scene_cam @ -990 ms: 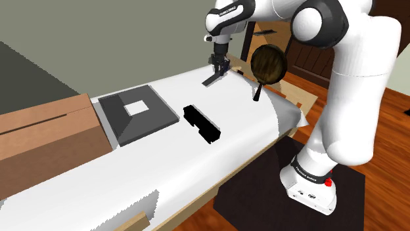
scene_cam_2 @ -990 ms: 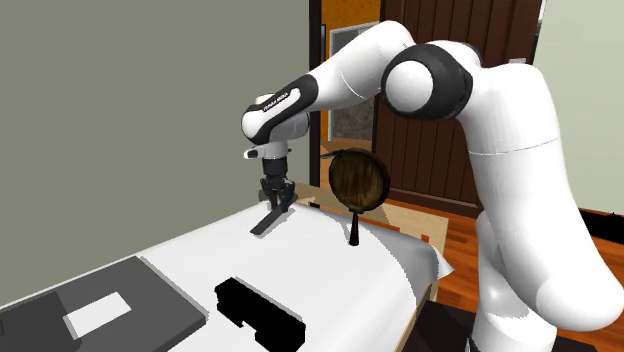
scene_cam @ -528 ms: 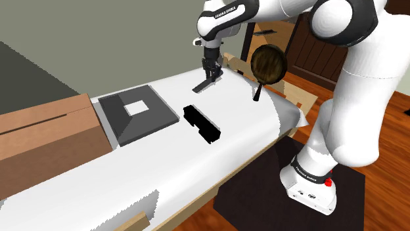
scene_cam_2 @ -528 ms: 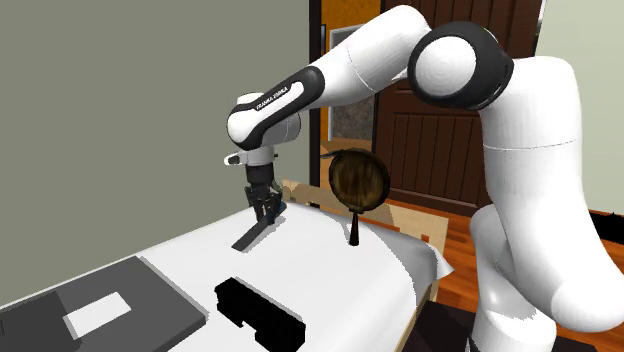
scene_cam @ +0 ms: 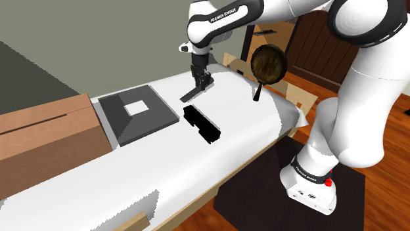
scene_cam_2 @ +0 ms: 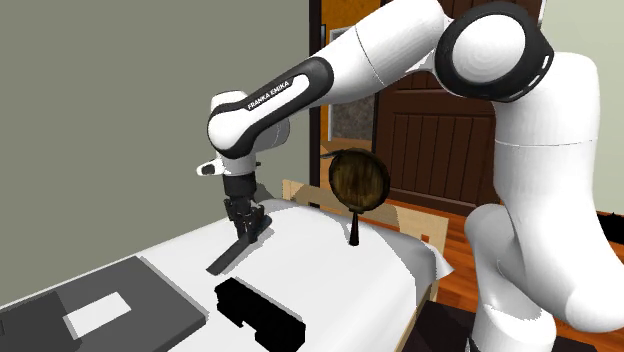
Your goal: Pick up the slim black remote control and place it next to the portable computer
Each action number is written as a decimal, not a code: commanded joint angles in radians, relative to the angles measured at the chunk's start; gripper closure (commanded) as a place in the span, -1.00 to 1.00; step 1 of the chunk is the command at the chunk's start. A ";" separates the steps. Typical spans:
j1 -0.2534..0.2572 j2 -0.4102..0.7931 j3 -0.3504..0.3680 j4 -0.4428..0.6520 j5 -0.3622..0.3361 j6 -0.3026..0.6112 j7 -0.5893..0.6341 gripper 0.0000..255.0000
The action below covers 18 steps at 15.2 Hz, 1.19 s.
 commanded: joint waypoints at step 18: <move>0.239 0.084 0.183 0.121 0.030 -0.018 0.416 1.00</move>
